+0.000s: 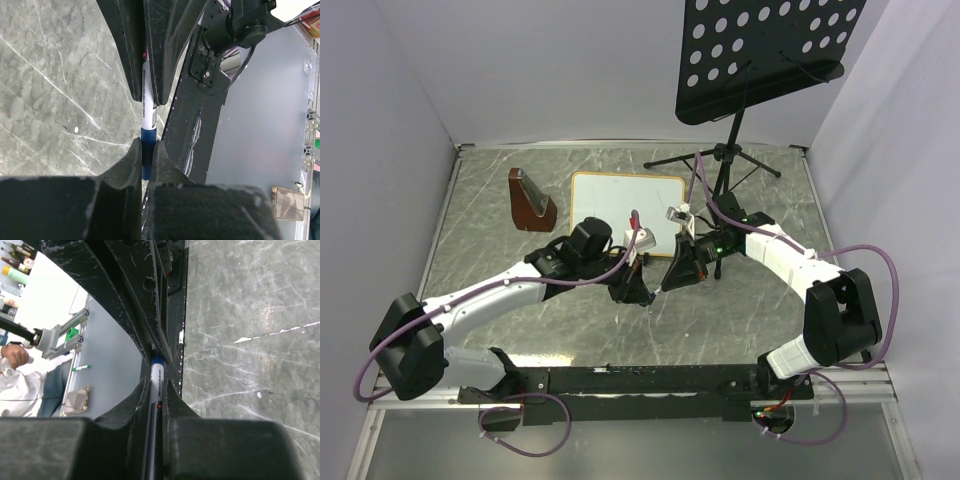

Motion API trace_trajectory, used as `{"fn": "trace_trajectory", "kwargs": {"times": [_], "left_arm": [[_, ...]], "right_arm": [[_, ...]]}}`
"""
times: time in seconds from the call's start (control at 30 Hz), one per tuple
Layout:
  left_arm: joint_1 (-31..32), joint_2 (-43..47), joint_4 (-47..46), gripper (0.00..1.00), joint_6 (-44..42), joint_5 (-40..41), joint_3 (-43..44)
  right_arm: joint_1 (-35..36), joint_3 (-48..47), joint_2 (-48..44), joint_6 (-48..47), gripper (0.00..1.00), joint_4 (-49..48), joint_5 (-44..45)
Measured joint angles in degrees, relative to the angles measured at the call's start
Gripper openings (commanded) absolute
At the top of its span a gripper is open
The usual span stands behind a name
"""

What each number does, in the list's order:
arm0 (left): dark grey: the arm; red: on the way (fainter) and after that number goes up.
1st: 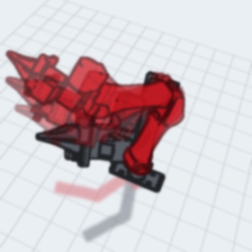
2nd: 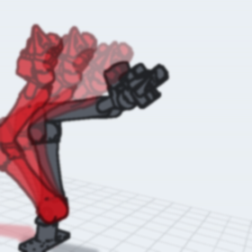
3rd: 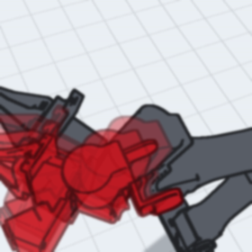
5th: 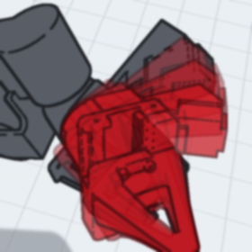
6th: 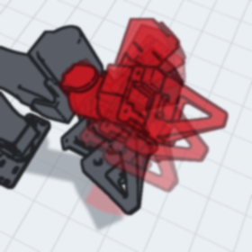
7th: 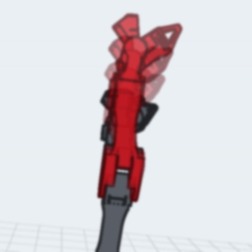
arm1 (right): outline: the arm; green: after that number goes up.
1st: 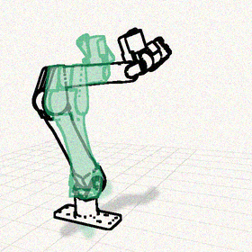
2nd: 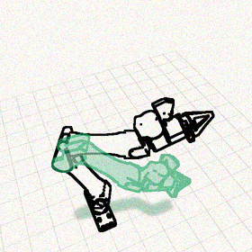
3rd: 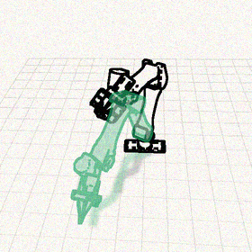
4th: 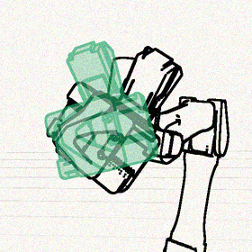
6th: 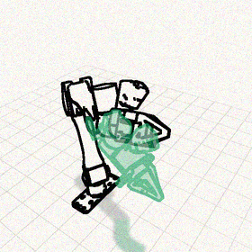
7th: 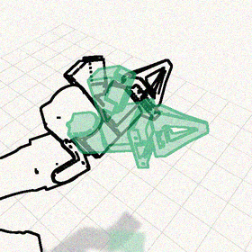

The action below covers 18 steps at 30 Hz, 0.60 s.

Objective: Write a sentence on the whiteboard
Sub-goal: Open the whiteboard marker at the center of the board.

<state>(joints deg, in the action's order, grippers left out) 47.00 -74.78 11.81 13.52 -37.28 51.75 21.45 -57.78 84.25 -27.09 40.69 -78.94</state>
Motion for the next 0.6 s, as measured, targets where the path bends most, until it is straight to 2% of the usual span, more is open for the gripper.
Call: {"fn": "trace_trajectory", "kwargs": {"times": [0.03,0.07,0.13,0.17,0.27,0.33,0.37,0.43,0.47,0.6], "left_arm": [[-0.02,0.07,-0.11,0.07,0.35,0.09,-0.11],[-0.07,0.26,-0.44,0.21,0.7,0.15,-0.39],[-0.22,1.11,-1.64,0.41,1.18,0.79,-1.42],[-0.26,1.95,-2.43,0.56,1.53,1.6,-2.27],[-1.14,6.58,-4.28,0.77,3.37,4.7,-5.68],[-1.88,11.58,-5.44,0.85,4.79,7.3,-8.55],[-2.25,14.58,-5.7,0.93,5.46,8.87,-9.84],[-2.84,20.15,-6.21,0.99,6.36,11.74,-11.93],[-3.19,23.41,-6.56,0.97,6.97,13.7,-12.96],[-3.93,34.58,-7.72,0.97,9.18,22.64,-16.61]], "right_arm": [[0.0,-0.02,0.0,-0.04,0.0,0.0,-0.02],[0.0,-0.02,0.0,-0.02,0.0,0.0,0.0],[0.09,-0.02,-0.02,0.22,0.0,-0.28,0.07],[0.2,-0.02,-0.13,0.42,0.0,-0.48,0.46],[0.44,0.09,-1.44,1.97,0.0,-2.19,3.76],[0.52,0.66,-3.93,3.74,0.0,-5.2,7.17],[0.55,1.09,-5.86,4.74,0.0,-6.8,9.01],[0.92,1.99,-10.01,6.38,0.0,-10.19,13.2],[1.53,3.13,-13.16,7.54,0.0,-13.31,16.35],[5.03,8.85,-22.73,10.88,0.0,-23.71,27.06]]}}
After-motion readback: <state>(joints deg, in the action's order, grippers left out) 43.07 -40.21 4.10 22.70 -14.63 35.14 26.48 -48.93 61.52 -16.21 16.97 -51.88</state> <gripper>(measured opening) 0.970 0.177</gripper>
